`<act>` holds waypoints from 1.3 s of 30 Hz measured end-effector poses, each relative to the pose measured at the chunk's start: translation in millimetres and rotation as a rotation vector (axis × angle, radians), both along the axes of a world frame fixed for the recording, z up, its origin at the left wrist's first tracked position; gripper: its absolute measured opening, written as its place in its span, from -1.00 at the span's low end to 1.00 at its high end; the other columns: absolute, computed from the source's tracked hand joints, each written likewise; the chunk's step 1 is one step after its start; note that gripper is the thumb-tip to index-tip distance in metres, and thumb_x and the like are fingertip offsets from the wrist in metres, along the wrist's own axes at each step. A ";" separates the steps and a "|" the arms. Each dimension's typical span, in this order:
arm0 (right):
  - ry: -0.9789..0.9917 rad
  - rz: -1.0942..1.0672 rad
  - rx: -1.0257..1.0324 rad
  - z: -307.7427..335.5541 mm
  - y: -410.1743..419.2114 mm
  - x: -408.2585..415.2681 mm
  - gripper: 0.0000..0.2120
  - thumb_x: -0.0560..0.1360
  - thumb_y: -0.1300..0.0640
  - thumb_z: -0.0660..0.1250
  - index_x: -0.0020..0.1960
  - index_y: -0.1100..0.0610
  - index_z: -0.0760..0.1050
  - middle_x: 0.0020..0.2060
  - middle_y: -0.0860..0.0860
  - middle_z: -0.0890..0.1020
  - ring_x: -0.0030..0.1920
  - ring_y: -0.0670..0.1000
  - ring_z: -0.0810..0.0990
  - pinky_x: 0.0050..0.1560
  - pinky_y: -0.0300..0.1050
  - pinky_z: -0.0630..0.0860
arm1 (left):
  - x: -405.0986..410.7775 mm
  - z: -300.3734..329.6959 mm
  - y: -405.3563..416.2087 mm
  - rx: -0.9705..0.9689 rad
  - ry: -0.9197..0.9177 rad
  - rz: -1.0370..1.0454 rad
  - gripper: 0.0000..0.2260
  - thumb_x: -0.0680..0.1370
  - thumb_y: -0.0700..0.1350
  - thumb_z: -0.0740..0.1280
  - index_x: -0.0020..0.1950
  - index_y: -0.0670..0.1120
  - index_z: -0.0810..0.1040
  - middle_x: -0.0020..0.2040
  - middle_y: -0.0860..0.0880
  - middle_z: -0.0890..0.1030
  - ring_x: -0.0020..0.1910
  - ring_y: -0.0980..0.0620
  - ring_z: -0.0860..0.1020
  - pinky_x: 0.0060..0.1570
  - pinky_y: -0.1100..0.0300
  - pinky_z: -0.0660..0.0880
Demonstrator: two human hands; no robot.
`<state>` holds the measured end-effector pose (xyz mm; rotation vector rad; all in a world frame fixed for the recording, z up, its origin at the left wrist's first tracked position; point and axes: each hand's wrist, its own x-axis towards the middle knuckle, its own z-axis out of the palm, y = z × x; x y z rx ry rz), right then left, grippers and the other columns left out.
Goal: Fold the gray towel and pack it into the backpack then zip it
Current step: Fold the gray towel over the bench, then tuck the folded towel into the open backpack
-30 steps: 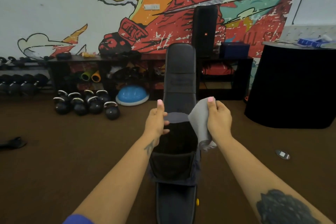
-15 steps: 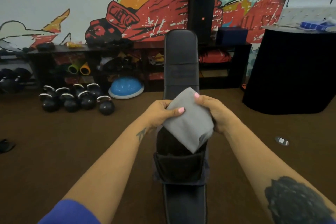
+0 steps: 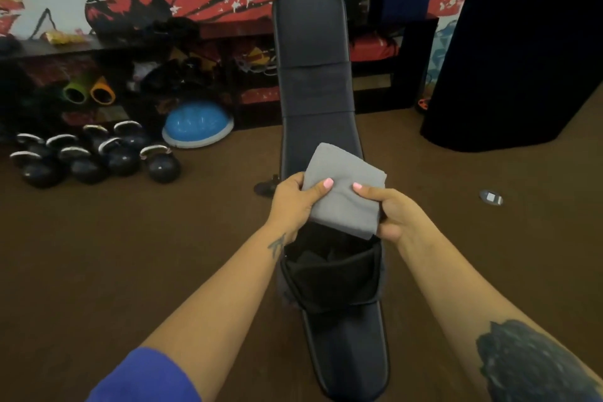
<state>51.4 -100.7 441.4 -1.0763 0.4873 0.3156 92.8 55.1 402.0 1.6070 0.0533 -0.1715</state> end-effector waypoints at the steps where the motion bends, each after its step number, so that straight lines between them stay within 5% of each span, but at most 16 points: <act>1: 0.045 -0.012 0.002 -8.4 -2.2 2.0 -0.93 0.49 0.24 0.35 -0.05 0.17 0.46 -0.16 0.12 0.59 -0.16 0.09 0.59 -0.28 -0.03 0.53 | 2.6 -7.3 -3.1 0.007 0.016 -0.014 -0.77 0.46 -0.02 0.42 0.05 -0.05 0.53 0.06 -0.07 0.62 0.05 -0.03 0.59 0.02 0.11 0.58; 8: 0.222 0.019 -0.109 -58.4 -15.5 16.0 -0.90 0.48 0.31 0.35 -0.09 0.21 0.44 -0.18 0.14 0.56 -0.19 0.11 0.55 -0.29 -0.01 0.51 | 21.9 -61.0 -16.9 0.154 0.062 -0.086 -0.73 0.50 0.00 0.37 0.12 -0.12 0.53 0.09 -0.10 0.61 0.07 -0.09 0.57 0.04 0.05 0.56; 12: 0.192 -0.049 -0.269 -86.3 -38.2 39.3 -0.77 0.43 0.45 0.35 0.01 0.20 0.46 -0.18 0.09 0.58 -0.22 0.08 0.56 -0.25 0.03 0.53 | 33.6 -102.4 -15.5 0.178 0.366 -0.158 -0.69 0.61 0.04 0.16 0.25 -0.09 0.47 0.14 -0.04 0.57 0.07 -0.05 0.57 -0.15 0.09 0.61; 16: 0.111 -0.045 -0.568 -120.4 -65.3 66.8 -0.74 0.41 0.41 0.40 0.01 0.16 0.50 -0.09 0.13 0.61 -0.08 0.14 0.57 0.07 0.15 0.53 | 43.0 -152.2 -11.9 0.309 0.481 -0.122 -0.86 0.61 -0.12 0.21 0.14 -0.02 0.47 0.21 -0.06 0.54 0.07 0.02 0.56 -0.06 0.11 0.59; 21: -0.053 0.173 -0.976 -151.8 -82.7 96.4 -0.89 0.44 0.37 0.33 -0.06 0.39 0.51 -0.21 0.28 0.56 -0.19 0.14 0.48 -0.22 -0.05 0.36 | 58.7 -195.7 -17.2 0.427 0.493 -0.071 -0.68 0.56 -0.15 0.29 0.32 -0.09 0.41 0.32 -0.07 0.46 0.19 -0.05 0.51 0.09 0.06 0.54; 23: -0.110 0.288 -1.071 -159.7 -82.3 108.5 -0.92 0.45 0.33 0.36 -0.19 0.32 0.48 -0.32 0.18 0.53 -0.30 0.09 0.44 -0.26 -0.09 0.35 | 67.5 -205.3 -19.2 0.590 0.416 -0.090 -0.60 0.54 -0.11 0.32 0.37 -0.09 0.38 0.38 -0.11 0.40 0.24 -0.13 0.49 0.20 0.01 0.50; 26: -0.194 0.480 -1.231 -170.6 -76.4 127.9 -0.67 0.49 0.32 0.33 -0.37 0.13 0.29 -0.43 0.08 0.41 -0.41 0.01 0.32 -0.39 -0.14 0.25 | 78.6 -214.5 -25.5 0.848 0.238 -0.177 -0.51 0.51 -0.13 0.35 0.42 -0.07 0.31 0.47 -0.16 0.23 0.29 -0.16 0.45 0.26 0.08 0.40; 30: -0.326 0.674 -1.356 -175.7 -61.4 154.7 -0.87 0.52 0.35 0.25 -0.15 0.16 0.42 -0.23 0.17 0.48 -0.17 0.13 0.44 -0.17 -0.08 0.31 | 93.2 -229.6 -37.6 1.110 0.029 -0.474 -0.45 0.49 -0.14 0.36 0.45 0.00 0.26 0.50 -0.15 0.13 0.31 -0.18 0.41 0.23 0.03 0.41; 33: -0.294 0.804 -1.412 -176.6 -51.1 181.5 -0.73 0.55 0.29 0.22 0.23 0.16 0.46 0.07 0.17 0.50 0.07 0.18 0.47 0.01 -0.11 0.33 | 103.4 -243.9 -49.3 1.121 0.077 -0.570 -0.31 0.50 -0.12 0.34 0.53 0.01 0.04 0.45 -0.17 0.25 0.32 -0.22 0.38 0.21 -0.03 0.41; 35: -0.177 0.844 -1.398 -178.5 -48.3 204.1 -0.77 0.58 0.25 0.20 0.23 0.16 0.44 0.07 0.17 0.46 -0.03 0.13 0.45 -0.01 -0.10 0.31 | 105.0 -250.9 -55.3 1.128 0.146 -0.591 -0.28 0.52 -0.11 0.32 0.55 0.01 -0.04 0.44 -0.18 0.29 0.37 -0.23 0.32 0.28 -0.04 0.38; 39: -0.082 0.860 -1.325 -185.6 -45.2 240.7 -0.61 0.58 0.00 0.23 0.37 0.05 0.34 0.25 0.06 0.43 0.16 0.15 0.42 0.11 -0.02 0.38 | 103.0 -259.5 -58.6 1.195 0.176 -0.648 -0.54 0.56 -0.18 0.22 0.47 -0.03 0.28 0.47 -0.17 0.25 0.43 -0.24 0.22 0.41 -0.04 0.28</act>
